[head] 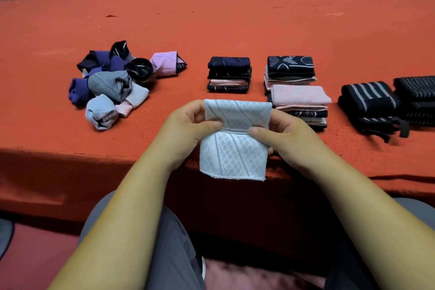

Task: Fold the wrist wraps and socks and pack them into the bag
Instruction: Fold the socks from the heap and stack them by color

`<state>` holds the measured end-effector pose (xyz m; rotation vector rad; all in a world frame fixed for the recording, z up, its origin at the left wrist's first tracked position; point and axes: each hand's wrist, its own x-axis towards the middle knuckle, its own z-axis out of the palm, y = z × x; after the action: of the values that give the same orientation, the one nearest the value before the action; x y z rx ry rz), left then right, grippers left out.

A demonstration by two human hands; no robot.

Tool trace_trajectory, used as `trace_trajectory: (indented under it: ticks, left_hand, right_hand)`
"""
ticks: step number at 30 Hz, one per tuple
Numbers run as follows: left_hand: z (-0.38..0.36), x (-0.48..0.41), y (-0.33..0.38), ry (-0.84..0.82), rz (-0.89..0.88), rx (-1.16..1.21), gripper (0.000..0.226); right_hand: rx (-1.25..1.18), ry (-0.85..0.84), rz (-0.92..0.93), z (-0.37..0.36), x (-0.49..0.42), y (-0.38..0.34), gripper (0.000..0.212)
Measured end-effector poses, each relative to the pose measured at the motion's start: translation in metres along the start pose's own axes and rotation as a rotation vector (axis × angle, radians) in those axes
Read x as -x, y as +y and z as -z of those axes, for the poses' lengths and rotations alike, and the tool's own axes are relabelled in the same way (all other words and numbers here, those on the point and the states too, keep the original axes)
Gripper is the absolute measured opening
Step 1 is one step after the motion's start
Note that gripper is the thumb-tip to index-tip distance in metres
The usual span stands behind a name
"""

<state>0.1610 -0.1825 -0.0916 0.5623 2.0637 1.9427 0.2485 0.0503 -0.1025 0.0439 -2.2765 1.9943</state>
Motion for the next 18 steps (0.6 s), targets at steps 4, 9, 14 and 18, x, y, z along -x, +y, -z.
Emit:
trace_trajectory:
  ticks: [4,9,14,18]
  left_hand:
    - [0.002,-0.003,-0.001,-0.022,0.098,0.133,0.032]
    - [0.001,-0.002,0.0,-0.042,0.247,0.215,0.03]
    - [-0.001,0.003,0.005,-0.107,0.283,0.135,0.029]
    - [0.001,0.001,0.008,-0.113,0.36,0.217,0.046]
  right_hand:
    - [-0.124,0.008,0.007,0.0,-0.002,0.004,0.04]
    - [-0.141,-0.049,0.011,0.004,0.001,-0.006,0.051]
    - [-0.228,-0.06,-0.084,0.002,-0.001,-0.007,0.058]
    - [-0.334,-0.102,-0.069,0.007,-0.004,0.001,0.039]
